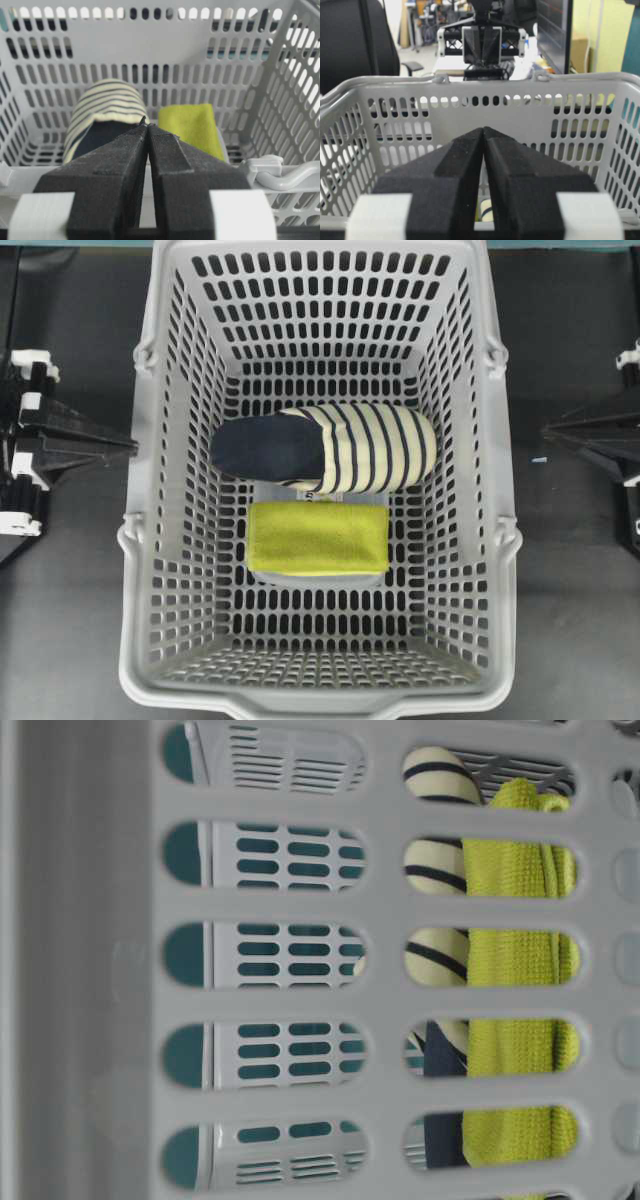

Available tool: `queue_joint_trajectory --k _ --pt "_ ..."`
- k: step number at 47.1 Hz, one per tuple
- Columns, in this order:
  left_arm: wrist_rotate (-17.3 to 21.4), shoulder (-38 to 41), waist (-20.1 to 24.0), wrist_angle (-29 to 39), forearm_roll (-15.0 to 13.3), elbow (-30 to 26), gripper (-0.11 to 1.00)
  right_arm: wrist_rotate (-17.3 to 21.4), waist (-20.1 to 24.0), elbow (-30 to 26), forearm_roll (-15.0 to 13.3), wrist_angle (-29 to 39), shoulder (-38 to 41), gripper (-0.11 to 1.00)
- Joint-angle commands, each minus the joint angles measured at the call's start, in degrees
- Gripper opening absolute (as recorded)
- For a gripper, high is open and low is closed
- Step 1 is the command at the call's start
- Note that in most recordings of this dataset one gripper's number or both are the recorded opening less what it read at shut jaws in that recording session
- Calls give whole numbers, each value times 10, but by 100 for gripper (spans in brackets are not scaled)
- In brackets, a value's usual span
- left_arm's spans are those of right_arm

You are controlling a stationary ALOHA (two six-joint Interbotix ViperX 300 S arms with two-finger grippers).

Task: Pick up the yellow cloth from the shopping basket with the left arm.
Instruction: 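Move the left gripper over the basket toward the yellow-green cloth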

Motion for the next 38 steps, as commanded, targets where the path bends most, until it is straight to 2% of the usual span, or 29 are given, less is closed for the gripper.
queue_joint_trajectory --k 1,5,15,22,29,34,38 --pt "-15 21 -6 54 23 -69 6 3 0 -12 0 -4 4 0" --pt "-15 41 -7 143 24 -128 0 6 1 -17 1 16 4 0" --pt "-14 132 -16 342 23 -260 0 6 7 -32 1 69 2 -1" --pt "-13 212 -28 425 23 -337 0 4 7 -37 1 102 1 -1" --pt "-13 289 -28 474 23 -398 0 3 7 -38 1 122 -4 1" --pt "-11 335 -22 508 24 -438 1 3 7 -37 1 122 -4 12" --pt "-11 367 -21 538 24 -469 7 7 7 -38 1 125 -6 31"
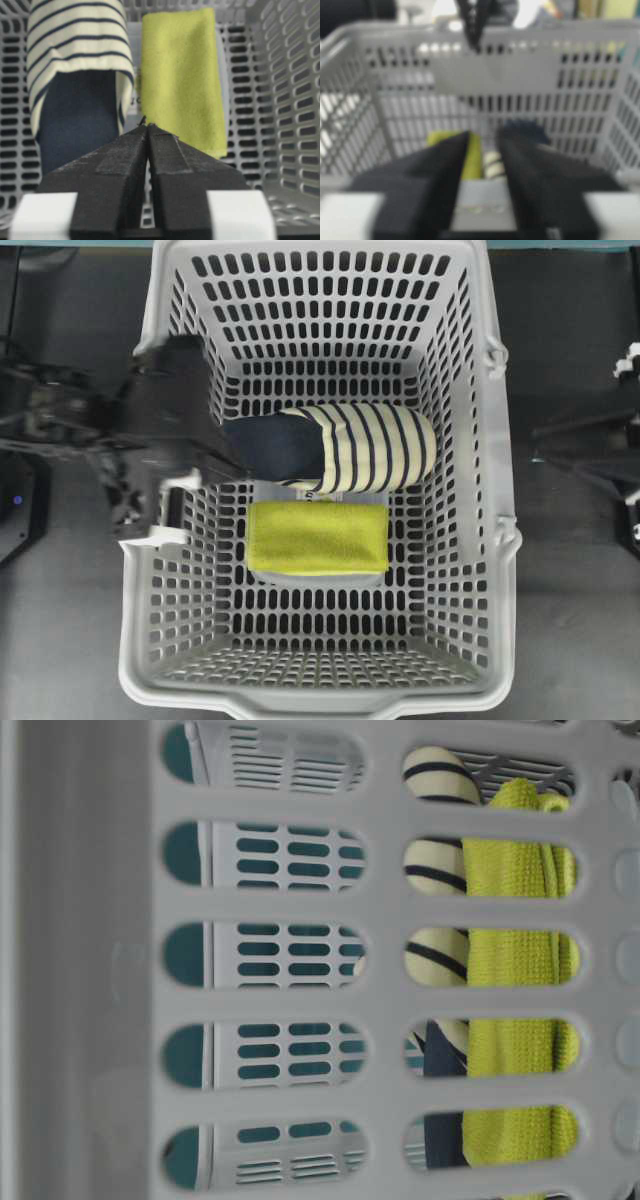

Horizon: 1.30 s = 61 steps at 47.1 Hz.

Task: Pick up the yellow cloth from the shopping basket with the left arm.
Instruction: 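Move the left gripper over the basket toward the yellow-green cloth, then lower the open left gripper onto the cloth's near edge and close it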

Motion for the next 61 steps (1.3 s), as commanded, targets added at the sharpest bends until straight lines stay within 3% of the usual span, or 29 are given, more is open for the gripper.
queue_joint_trajectory --k 1,6,9,14,18,33,61 --pt "-1 32 4 27 3 -51 10 4 2 -15 1 -2 2 36" --pt "-2 73 -2 52 3 -91 32 3 8 -15 1 -3 -1 62" --pt "-2 98 -11 61 3 -111 50 4 10 -15 1 -2 -1 73" --pt "-3 141 -25 68 3 -139 78 4 10 -13 1 -1 -2 75" --pt "-4 177 -33 76 3 -160 90 4 10 -12 1 -3 -2 75" --pt "-9 280 -48 124 3 -214 85 4 10 -7 1 -4 -4 74" --pt "-10 333 -48 133 3 -200 82 9 10 1 1 -6 -21 74"
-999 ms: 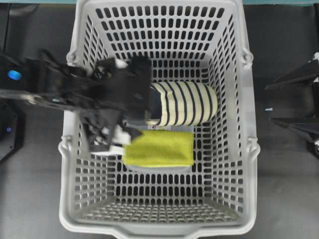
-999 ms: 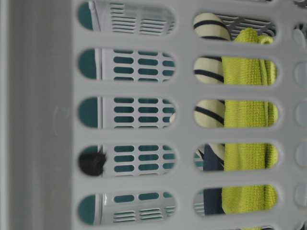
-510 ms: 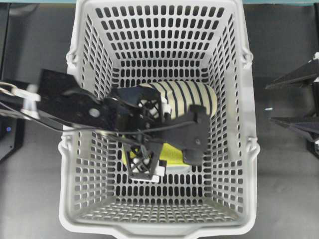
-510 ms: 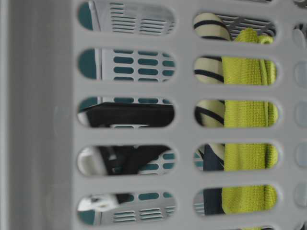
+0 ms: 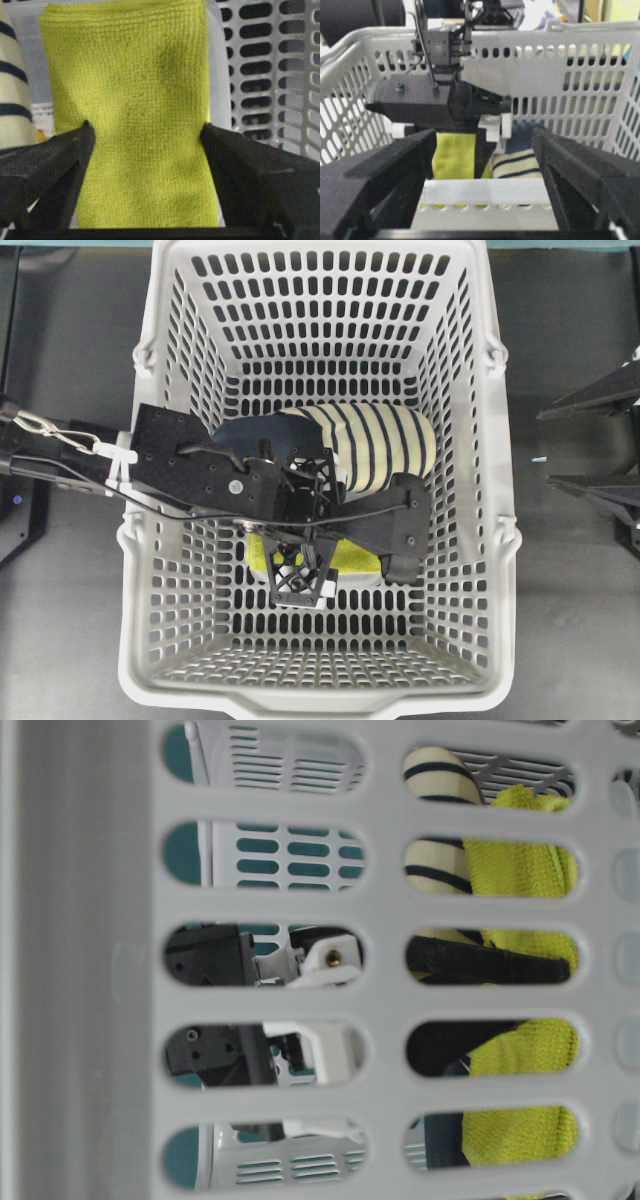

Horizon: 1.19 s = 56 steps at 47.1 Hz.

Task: Pick up the yellow cloth from the shopping basket with the left arm.
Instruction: 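Lower the open left gripper onto the cloth's near edge and close it, then lift the gripped cloth upward out of the basket with the left gripper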

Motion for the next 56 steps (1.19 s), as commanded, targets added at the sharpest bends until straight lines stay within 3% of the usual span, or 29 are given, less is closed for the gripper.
queue_joint_trajectory --k 1,7,17,20,28,48,56 --pt "-1 -6 -1 -2 2 0 82 1 2 -4 1 -6 -3 74" --pt "-1 -7 -1 0 2 1 67 2 2 -4 1 -6 -9 74" --pt "4 -11 -1 4 2 -14 16 8 4 -7 1 -1 -22 74" --pt "3 -17 -1 11 2 -26 7 8 6 -8 1 2 -25 73" --pt "2 -30 -5 62 2 -98 7 8 7 -7 1 14 -32 68" --pt "9 -17 -12 324 2 -360 7 8 7 -4 1 15 -40 68" --pt "9 -10 -12 366 2 -401 7 8 7 -4 1 15 -43 68"
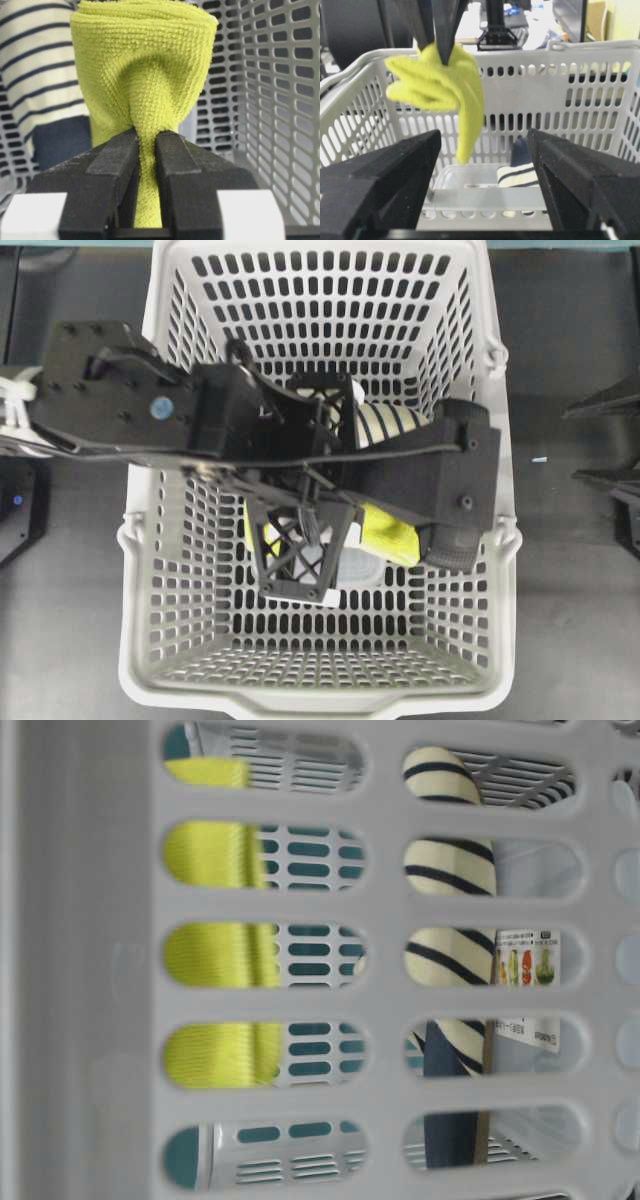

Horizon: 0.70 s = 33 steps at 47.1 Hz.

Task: Pick up the yellow cloth from the shopping basket with the left arm.
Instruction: 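Lift the gripped cloth upward out of the basket with the left gripper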

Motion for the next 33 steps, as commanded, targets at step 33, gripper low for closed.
queue_joint_trajectory --k 33 --pt "1 -1 -4 18 2 -25 7 2 4 -4 1 5 -2 68"
